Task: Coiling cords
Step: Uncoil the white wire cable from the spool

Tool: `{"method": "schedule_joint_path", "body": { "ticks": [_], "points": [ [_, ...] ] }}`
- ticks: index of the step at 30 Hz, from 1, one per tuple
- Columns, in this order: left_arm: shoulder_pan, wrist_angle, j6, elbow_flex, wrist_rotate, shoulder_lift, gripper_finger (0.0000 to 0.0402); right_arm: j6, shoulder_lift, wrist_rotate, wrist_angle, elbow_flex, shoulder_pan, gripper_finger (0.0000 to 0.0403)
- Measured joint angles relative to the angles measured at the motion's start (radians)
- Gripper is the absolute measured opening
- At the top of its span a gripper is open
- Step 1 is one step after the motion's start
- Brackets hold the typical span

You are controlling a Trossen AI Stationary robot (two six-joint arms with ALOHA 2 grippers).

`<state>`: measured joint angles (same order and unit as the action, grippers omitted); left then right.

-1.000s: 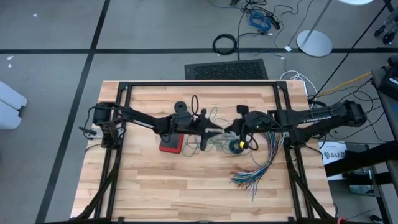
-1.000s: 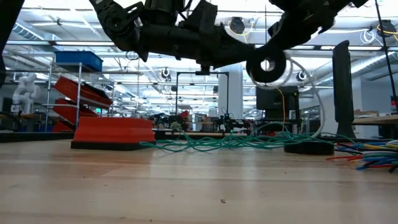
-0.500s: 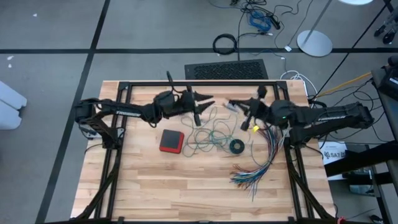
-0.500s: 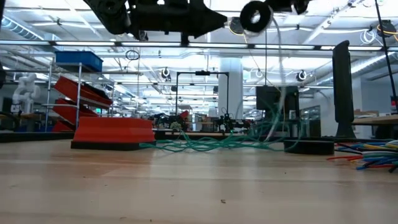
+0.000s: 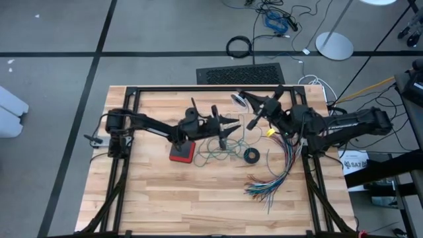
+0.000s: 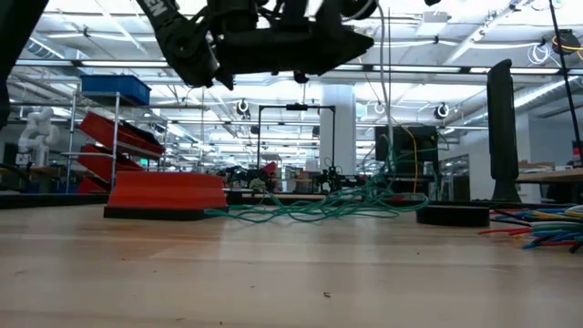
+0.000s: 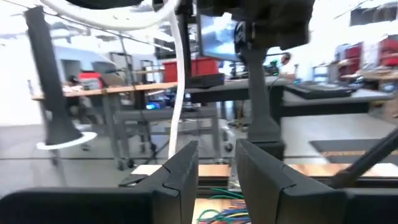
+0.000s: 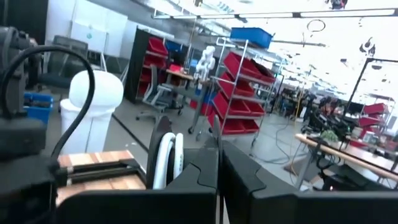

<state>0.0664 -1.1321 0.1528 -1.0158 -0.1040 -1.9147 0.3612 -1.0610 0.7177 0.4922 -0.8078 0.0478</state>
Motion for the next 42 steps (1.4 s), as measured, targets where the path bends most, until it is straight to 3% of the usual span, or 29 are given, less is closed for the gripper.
{"method": "schedule_joint_path", "body": {
  "ticks": [3,8,13,20,25,39,42],
  "points": [
    [-0.005,-0.006,0.068,-0.031,-0.110,-0.027,0.0116,0.000,-0.016,-0.007,0.024,0.000,0.000,0.0000],
    [-0.004,-0.007,0.171,-0.056,-0.143,-0.030,0.0157,-0.006,-0.023,-0.009,0.021,0.000,0.000,0.0000],
    [0.004,0.034,0.137,-0.100,-0.116,-0.030,0.0201,-0.008,-0.023,-0.009,0.029,0.000,0.000,0.0000],
    [0.019,0.208,0.066,-0.190,-0.082,-0.030,0.0199,-0.021,-0.023,-0.011,0.036,0.000,0.000,0.0000],
    [0.022,0.241,0.062,-0.212,-0.088,-0.030,0.0173,-0.023,-0.023,-0.011,0.036,0.000,0.000,0.0000],
    [0.024,0.342,0.038,-0.248,-0.087,-0.030,0.0020,-0.027,-0.023,-0.005,0.013,0.000,0.000,0.0000],
    [0.017,0.363,0.037,-0.248,-0.080,-0.030,0.0011,-0.009,-0.023,0.046,-0.011,0.000,0.000,0.0000]
  ]
}}
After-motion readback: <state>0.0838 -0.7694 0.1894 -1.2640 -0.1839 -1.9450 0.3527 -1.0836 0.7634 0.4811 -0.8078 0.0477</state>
